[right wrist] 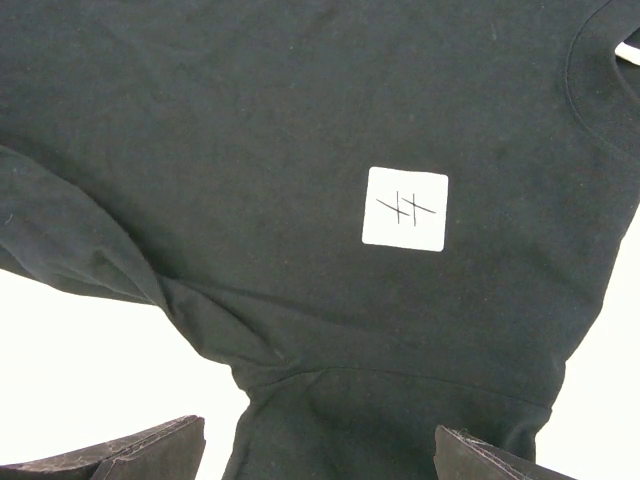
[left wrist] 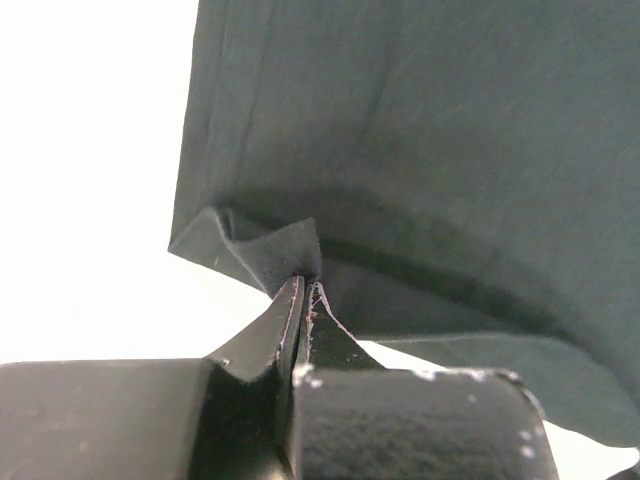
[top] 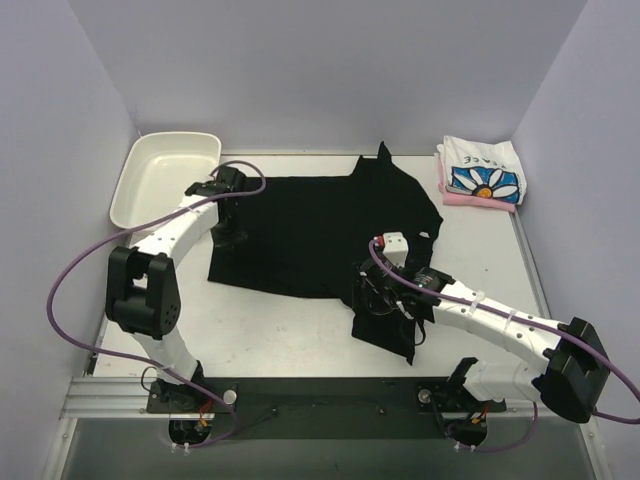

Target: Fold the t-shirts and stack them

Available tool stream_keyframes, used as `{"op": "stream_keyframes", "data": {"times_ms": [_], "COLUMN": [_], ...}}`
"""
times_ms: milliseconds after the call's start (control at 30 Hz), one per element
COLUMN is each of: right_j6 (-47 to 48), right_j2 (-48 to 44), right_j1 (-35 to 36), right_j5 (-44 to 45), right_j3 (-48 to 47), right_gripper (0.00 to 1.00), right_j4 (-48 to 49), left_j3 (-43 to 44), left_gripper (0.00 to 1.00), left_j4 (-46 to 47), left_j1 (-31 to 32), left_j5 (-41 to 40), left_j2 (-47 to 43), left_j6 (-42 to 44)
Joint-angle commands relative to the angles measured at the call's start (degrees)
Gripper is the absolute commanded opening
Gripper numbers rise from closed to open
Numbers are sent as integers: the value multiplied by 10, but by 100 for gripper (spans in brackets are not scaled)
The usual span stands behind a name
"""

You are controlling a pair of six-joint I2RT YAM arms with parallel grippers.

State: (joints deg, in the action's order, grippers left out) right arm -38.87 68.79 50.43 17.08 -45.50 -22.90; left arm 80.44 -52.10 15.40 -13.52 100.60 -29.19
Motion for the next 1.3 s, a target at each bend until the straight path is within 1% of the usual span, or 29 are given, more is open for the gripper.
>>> {"op": "stream_keyframes", "data": {"times_ms": [0, 67, 133, 167, 233, 267, 333, 367, 433, 467, 533, 567, 600, 733, 833, 867, 900, 967, 1000, 1033, 1067, 1133, 1200, 1267], "right_j6": [-6, -5, -6, -6, -5, -6, -7, -8, -10, -10, -12, -13, -15, -16, -16, -16, -15, -12, -11, -10, -9, -9, -4, 0], "right_j2": [-7, -9, -14, -16, -20, -22, -27, -28, -29, -28, -29, -28, -29, -37, -45, -49, -51, -50, -50, -48, -46, -46, -51, -62], "right_j1": [6, 6, 8, 9, 11, 12, 13, 12, 13, 15, 15, 17, 16, 17, 15, 15, 16, 14, 15, 14, 14, 13, 10, -9], "right_j5": [8, 8, 11, 12, 16, 16, 20, 22, 22, 23, 24, 25, 26, 37, 45, 49, 52, 59, 60, 62, 67, 76, 87, 88], "right_j3": [8, 8, 9, 9, 10, 11, 15, 16, 19, 20, 21, 21, 21, 17, 13, 13, 12, 7, 3, 0, -7, -13, -19, -21], "right_gripper": [100, 100, 100, 100, 100, 100, 100, 100, 100, 100, 100, 100, 100, 100, 100, 100, 100, 100, 100, 100, 100, 100, 100, 100], "right_j4": [-3, -7, -12, -12, -18, -19, -22, -22, -23, -24, -25, -26, -29, -38, -51, -54, -58, -62, -67, -69, -72, -80, -87, -89], "left_j3": [-68, -98, -151, -169, -218, -231, -262, -273, -288, -299, -308, -305, -302, -312, -322, -323, -318, -311, -300, -295, -288, -270, -256, -231], "left_gripper": [0, 0, 0, 0, 0, 0, 0, 0, 0, 0, 0, 0, 0, 0, 0, 2, 12, 16, 21, 42, 56, 69, 71, 73], "left_j4": [27, 34, 42, 48, 50, 47, 39, 29, 21, 5, -5, -19, -30, -47, -71, -78, -88, -102, -106, -109, -113, -114, -114, -99], "left_j1": [9, 11, 15, 17, 19, 19, 20, 20, 20, 20, 22, 44, 51, 52, 51, 50, 52, 50, 50, 49, 50, 50, 50, 50], "left_j5": [6, 13, 21, 25, 28, 29, 31, 32, 41, 41, 54, 46, 43, 70, 68, 65, 55, 54, 49, 46, 39, 29, 19, 19], "left_j2": [-59, -83, -127, -162, -200, -240, -282, -324, -364, -398, -427, -448, -457, -509, -558, -564, -569, -575, -577, -579, -580, -580, -581, -580], "left_j6": [-17, -28, -44, -48, -63, -66, -76, -80, -89, -94, -104, -110, -119, -150, -154, -154, -155, -154, -153, -151, -151, -149, -150, -150]}}
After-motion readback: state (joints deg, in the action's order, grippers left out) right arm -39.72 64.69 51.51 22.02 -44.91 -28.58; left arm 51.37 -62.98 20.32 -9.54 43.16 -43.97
